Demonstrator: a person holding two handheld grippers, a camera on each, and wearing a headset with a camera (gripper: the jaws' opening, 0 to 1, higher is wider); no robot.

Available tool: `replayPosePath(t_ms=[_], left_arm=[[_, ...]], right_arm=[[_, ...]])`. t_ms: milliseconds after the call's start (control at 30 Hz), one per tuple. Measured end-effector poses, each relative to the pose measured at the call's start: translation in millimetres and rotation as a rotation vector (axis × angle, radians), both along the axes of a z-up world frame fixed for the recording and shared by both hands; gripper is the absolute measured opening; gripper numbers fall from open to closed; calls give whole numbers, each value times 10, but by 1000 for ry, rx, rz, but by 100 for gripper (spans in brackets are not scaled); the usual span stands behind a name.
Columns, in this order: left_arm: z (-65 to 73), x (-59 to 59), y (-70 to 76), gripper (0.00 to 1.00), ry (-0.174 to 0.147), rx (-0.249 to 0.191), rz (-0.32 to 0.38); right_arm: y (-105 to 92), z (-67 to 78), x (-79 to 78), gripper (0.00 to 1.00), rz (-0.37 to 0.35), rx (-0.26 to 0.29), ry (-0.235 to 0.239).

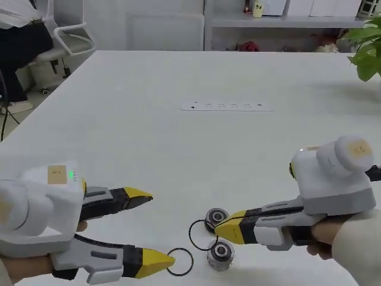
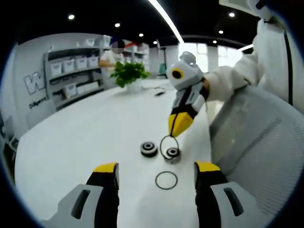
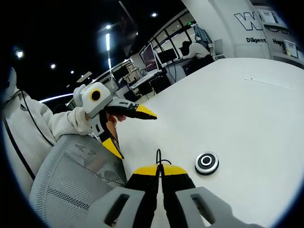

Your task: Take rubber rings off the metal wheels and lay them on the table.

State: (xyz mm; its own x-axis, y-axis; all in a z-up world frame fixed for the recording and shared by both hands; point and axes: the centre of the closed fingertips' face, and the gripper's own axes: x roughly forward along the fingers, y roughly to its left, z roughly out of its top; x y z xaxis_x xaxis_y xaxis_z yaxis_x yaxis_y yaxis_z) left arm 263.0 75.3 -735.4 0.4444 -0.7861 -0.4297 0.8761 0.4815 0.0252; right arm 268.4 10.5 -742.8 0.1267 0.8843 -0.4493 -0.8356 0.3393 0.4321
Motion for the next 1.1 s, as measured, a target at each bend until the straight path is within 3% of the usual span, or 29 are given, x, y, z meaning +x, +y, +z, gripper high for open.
replayPosePath(t_ms=[533,1100], left_arm=[[-74,-15,68,66,2,19,22],[-121,-43,64,66,13,33,16]], right_arm=[[146,-94,-130,0,57,-23,-1],[173,-309,-167,0,72,-88,-30]])
